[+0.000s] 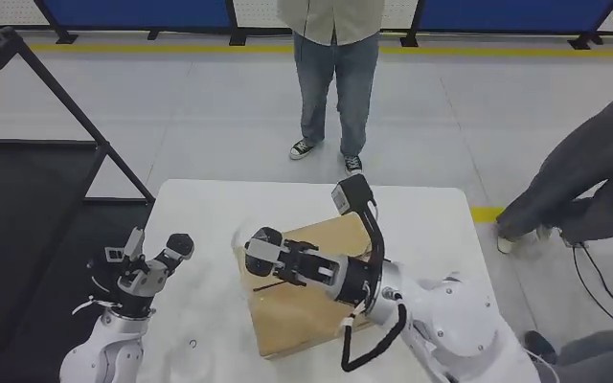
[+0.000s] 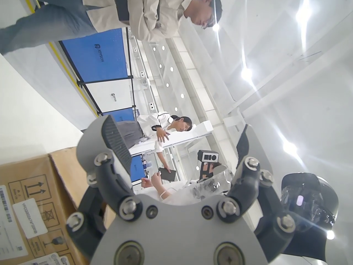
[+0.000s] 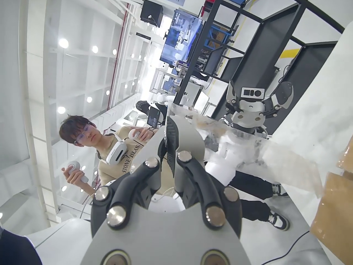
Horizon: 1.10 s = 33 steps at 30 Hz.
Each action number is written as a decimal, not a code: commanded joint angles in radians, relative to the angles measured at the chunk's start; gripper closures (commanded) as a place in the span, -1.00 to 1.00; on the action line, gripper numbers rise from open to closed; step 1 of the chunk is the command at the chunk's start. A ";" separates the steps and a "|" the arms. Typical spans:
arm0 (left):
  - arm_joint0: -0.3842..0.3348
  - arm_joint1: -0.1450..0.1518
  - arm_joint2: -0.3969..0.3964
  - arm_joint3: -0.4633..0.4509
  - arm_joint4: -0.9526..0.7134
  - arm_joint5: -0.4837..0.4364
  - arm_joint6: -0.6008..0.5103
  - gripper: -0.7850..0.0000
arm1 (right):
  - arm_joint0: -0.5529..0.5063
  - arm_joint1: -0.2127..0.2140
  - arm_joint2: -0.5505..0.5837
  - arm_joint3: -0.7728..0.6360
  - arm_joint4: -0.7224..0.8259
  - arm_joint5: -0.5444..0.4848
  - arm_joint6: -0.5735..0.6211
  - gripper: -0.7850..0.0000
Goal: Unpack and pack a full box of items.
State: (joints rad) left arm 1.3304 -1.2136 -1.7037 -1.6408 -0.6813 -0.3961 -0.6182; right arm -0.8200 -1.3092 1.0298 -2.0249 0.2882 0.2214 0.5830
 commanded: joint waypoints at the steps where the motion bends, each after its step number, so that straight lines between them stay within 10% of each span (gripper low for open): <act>1: -0.005 0.000 0.004 0.004 -0.001 0.002 -0.001 -1.00 | -0.009 -0.003 -0.011 -0.005 0.001 0.010 -0.030 1.00; 33: -0.010 0.003 0.006 0.014 -0.018 0.009 -0.025 -1.00 | -0.229 -0.026 -0.027 -0.033 0.029 -0.114 -0.276 1.00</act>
State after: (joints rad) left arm 1.3171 -1.2103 -1.6959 -1.6258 -0.6983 -0.3853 -0.6438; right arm -1.0467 -1.3351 1.0036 -2.0580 0.3176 0.1075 0.3083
